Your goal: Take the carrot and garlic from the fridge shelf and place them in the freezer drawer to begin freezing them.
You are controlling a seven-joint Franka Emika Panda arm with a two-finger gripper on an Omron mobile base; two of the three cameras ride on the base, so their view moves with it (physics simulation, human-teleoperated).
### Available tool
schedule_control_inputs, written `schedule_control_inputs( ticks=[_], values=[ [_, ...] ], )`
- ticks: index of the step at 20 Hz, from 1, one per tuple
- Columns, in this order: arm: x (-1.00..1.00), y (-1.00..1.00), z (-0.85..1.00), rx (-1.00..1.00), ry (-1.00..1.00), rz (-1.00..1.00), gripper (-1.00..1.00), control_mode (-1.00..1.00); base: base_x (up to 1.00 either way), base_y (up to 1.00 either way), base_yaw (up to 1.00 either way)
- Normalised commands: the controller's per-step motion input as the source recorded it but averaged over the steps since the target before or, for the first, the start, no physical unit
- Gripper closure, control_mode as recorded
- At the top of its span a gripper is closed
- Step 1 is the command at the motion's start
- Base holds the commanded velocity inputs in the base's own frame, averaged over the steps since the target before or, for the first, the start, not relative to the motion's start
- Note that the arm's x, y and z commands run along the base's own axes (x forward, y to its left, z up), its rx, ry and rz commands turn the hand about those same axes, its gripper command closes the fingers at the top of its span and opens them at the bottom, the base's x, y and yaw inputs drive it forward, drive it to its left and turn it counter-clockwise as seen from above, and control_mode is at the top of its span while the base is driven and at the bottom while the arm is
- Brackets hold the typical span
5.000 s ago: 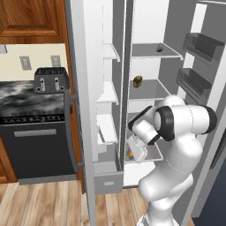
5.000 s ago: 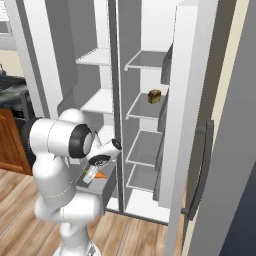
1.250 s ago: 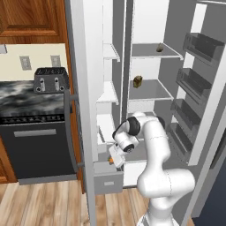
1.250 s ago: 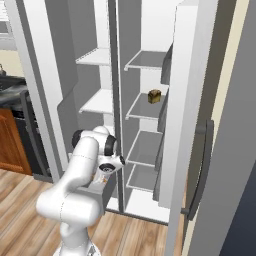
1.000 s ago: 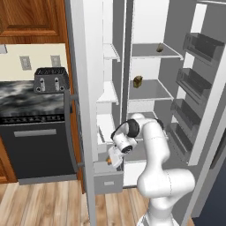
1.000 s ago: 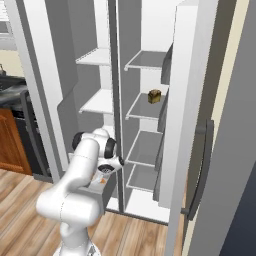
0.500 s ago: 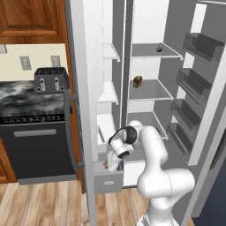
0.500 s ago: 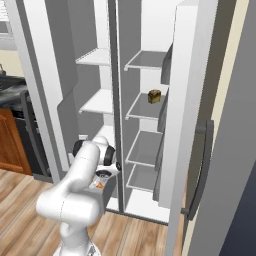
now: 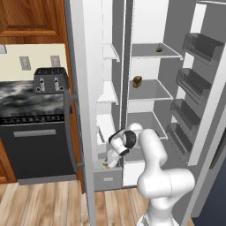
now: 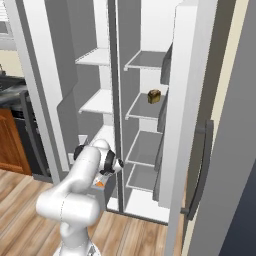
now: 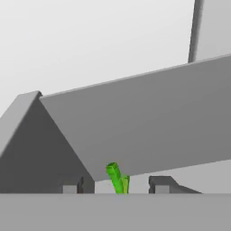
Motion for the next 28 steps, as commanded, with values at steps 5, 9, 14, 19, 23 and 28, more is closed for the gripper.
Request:
schedule_control_inputs(
  ticks=[5,9,14,19,23,28],
  values=[
    [-0.49,0.0,-0.03,0.0,0.0,0.0,-1.0,-1.0,0.0,0.0,0.0],
    [-0.78,0.0,-0.14,0.0,0.0,0.0,-1.0,-1.0,0.0,0.0,0.0],
    [-0.74,0.0,-0.04,0.0,0.0,0.0,-1.0,-1.0,0.0,0.0,0.0],
    [-0.27,0.0,0.13,0.0,0.0,0.0,-1.0,-1.0,0.0,0.0,0.0],
    [0.01,0.0,0.59,0.0,0.0,0.0,-1.0,-1.0,0.0,0.0,0.0],
    [0.0,0.0,0.94,0.0,0.0,0.0,-1.0,-1.0,0.0,0.0,0.0]
  ],
)
